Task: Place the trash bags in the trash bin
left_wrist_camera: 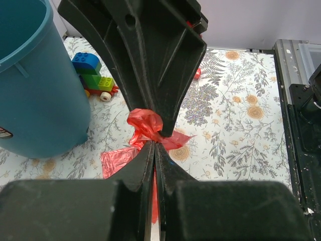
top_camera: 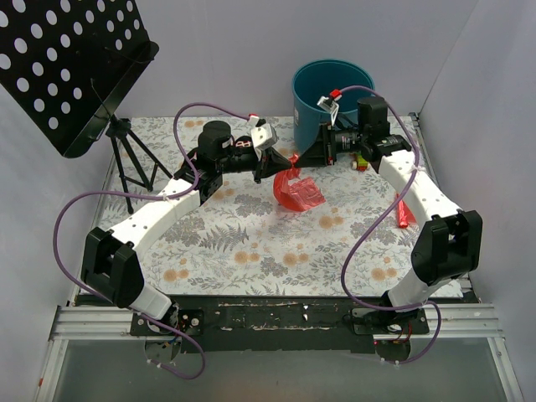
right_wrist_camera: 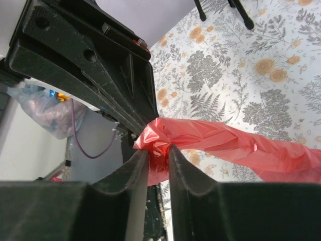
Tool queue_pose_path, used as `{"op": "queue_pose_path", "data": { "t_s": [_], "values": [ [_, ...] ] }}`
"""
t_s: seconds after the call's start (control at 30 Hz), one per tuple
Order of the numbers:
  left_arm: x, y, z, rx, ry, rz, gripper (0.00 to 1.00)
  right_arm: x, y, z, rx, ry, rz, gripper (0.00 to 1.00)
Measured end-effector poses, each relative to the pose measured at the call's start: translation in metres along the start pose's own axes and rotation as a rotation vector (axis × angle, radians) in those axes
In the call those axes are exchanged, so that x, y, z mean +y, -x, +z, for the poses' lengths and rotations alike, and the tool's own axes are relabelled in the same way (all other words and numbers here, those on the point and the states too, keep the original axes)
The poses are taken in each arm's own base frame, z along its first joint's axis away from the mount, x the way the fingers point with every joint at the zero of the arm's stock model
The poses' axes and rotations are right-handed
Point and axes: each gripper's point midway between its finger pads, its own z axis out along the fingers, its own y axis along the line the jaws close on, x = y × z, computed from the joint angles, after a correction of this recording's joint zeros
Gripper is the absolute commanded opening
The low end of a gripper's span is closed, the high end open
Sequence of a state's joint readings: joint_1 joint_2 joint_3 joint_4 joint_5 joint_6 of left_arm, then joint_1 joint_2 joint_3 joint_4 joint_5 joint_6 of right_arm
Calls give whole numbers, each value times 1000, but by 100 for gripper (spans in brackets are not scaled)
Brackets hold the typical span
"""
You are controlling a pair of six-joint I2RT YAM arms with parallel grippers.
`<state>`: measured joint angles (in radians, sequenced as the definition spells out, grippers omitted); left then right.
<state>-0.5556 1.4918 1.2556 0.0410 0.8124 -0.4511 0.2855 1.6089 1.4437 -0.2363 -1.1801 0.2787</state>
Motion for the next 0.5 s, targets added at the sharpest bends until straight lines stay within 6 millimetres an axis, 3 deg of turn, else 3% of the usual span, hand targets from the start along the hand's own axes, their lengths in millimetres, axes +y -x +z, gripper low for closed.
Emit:
{"op": "queue_pose_path", "data": {
  "t_s": [0.1, 0.37, 0.5],
  "values": [
    [0, 1, 0, -3, 1, 2, 0, 0, -1, 2, 5, 4, -6, 1],
    [4, 0, -1, 0, 13, 30, 0, -3, 1, -3, -3, -5, -11, 1],
    [12, 0, -13, 9, 41, 37, 0, -16, 9, -22, -42, -49, -2, 1]
  ]
}}
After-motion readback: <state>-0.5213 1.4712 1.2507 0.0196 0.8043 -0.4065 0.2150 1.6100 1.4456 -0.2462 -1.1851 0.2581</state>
